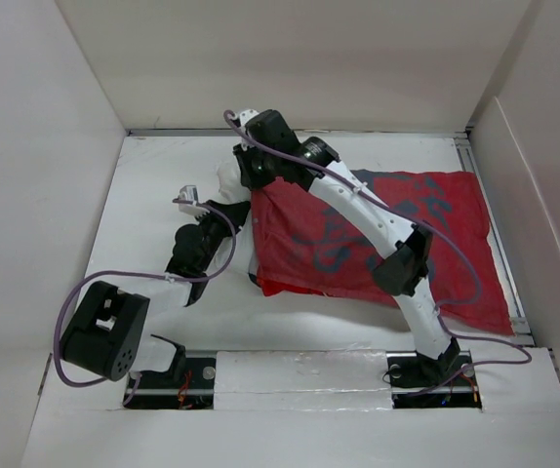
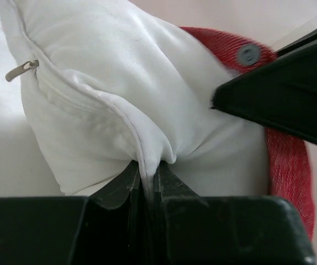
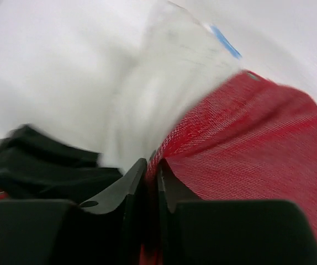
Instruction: Put the pillow into the pillowcase
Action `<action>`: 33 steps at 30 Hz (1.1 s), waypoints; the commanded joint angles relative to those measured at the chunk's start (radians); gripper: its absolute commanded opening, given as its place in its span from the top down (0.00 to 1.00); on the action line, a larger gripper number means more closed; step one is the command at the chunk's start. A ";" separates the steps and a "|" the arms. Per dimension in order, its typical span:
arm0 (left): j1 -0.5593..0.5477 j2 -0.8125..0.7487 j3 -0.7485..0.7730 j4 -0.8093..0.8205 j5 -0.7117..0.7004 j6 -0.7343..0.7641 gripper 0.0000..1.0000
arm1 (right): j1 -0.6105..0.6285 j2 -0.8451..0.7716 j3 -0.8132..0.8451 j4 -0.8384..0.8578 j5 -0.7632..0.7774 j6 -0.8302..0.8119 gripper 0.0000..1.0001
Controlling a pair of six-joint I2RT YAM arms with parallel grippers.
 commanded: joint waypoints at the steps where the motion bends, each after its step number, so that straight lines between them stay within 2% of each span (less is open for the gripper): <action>1: -0.006 0.006 0.119 0.111 0.071 0.004 1.00 | 0.044 -0.028 0.132 0.209 -0.379 0.010 0.80; 2: -0.006 0.006 0.138 0.111 0.081 -0.005 1.00 | 0.044 -0.028 0.132 0.220 -0.353 0.010 0.93; 5: -0.006 0.006 0.138 0.125 0.081 -0.005 1.00 | 0.044 -0.038 0.057 0.237 -0.340 0.010 0.93; 6: -0.006 0.006 0.138 0.135 0.081 -0.016 1.00 | 0.044 -0.064 0.027 0.249 -0.340 0.010 0.88; 7: -0.006 0.006 0.129 0.151 0.081 -0.016 1.00 | 0.030 -0.073 -0.004 0.276 -0.357 0.010 0.88; 9: -0.006 0.006 0.118 0.169 0.081 -0.029 1.00 | 0.021 -0.086 -0.059 0.288 -0.368 0.021 1.00; 11: -0.006 0.006 0.107 0.206 0.091 -0.045 1.00 | 0.021 -0.086 -0.060 0.301 -0.368 0.021 1.00; 13: -0.006 0.016 0.107 0.229 0.091 -0.072 1.00 | 0.021 -0.040 0.011 0.301 -0.391 0.030 1.00; 17: -0.006 0.016 0.156 0.257 0.117 -0.094 1.00 | 0.021 0.057 0.238 0.289 -0.588 0.070 1.00; 19: -0.006 -0.010 0.197 0.217 0.103 -0.068 1.00 | 0.021 0.048 0.253 0.379 -0.768 0.105 1.00; 21: -0.006 -0.050 0.233 0.156 0.074 -0.042 1.00 | 0.036 -0.026 0.201 0.521 -0.846 0.180 1.00; 24: -0.006 -0.040 0.319 0.131 0.074 -0.017 1.00 | 0.082 -0.078 0.172 0.638 -0.963 0.271 1.00; 25: -0.006 -0.029 0.340 0.131 0.074 -0.017 1.00 | 0.096 -0.092 0.172 0.794 -1.101 0.327 1.00; 28: -0.006 0.044 0.418 0.172 0.122 -0.059 1.00 | 0.121 -0.136 0.083 1.153 -1.204 0.600 1.00; 30: -0.006 0.072 0.448 0.191 0.156 -0.069 1.00 | 0.121 -0.149 0.126 1.154 -1.222 0.610 1.00; 33: -0.006 -0.022 0.437 0.105 0.031 -0.021 1.00 | 0.121 -0.187 0.088 1.166 -1.270 0.619 1.00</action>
